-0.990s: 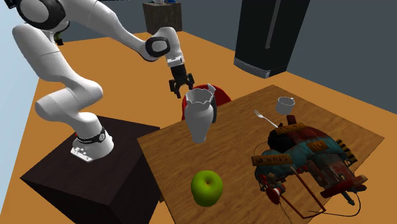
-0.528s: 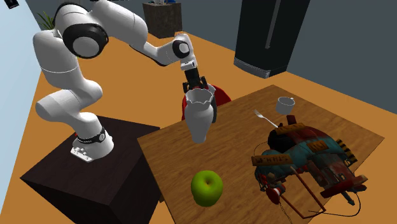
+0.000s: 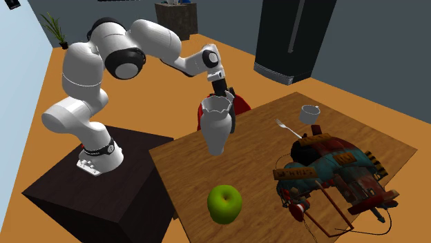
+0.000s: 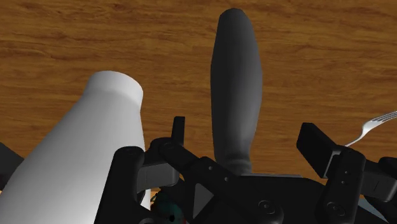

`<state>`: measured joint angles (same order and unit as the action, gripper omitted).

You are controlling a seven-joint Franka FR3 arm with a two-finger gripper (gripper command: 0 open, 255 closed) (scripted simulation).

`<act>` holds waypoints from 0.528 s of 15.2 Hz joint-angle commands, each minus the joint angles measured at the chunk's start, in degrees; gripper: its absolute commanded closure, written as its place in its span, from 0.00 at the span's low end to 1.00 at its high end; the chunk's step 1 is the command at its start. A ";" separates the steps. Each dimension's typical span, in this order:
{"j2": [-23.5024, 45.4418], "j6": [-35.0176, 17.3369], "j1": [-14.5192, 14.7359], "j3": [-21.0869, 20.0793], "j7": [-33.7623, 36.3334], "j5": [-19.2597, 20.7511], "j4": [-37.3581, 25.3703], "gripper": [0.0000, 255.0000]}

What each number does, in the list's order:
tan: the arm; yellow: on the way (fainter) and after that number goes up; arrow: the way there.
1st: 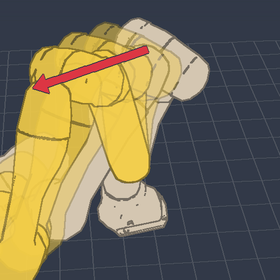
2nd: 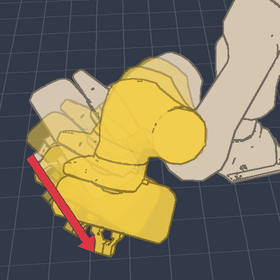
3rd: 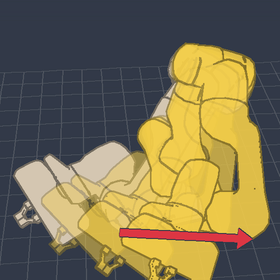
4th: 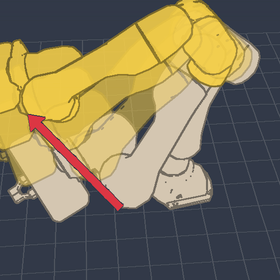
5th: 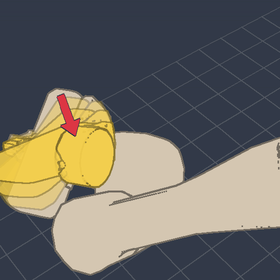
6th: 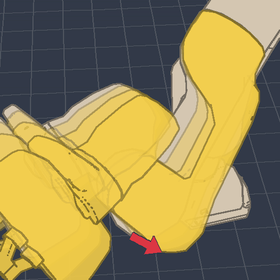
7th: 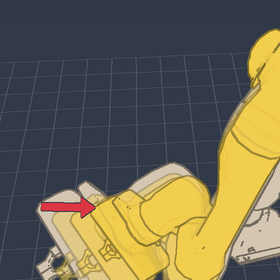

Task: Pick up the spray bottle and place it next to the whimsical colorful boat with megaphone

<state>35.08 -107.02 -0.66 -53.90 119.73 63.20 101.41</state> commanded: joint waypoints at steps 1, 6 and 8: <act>0.89 -0.53 0.17 0.75 0.29 0.88 -0.18 0.00; 2.25 -1.86 0.08 1.92 0.79 2.37 0.03 0.00; 2.25 -1.86 0.08 1.92 0.79 2.37 0.03 0.00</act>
<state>37.32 -108.85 -0.58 -51.99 120.49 65.55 101.42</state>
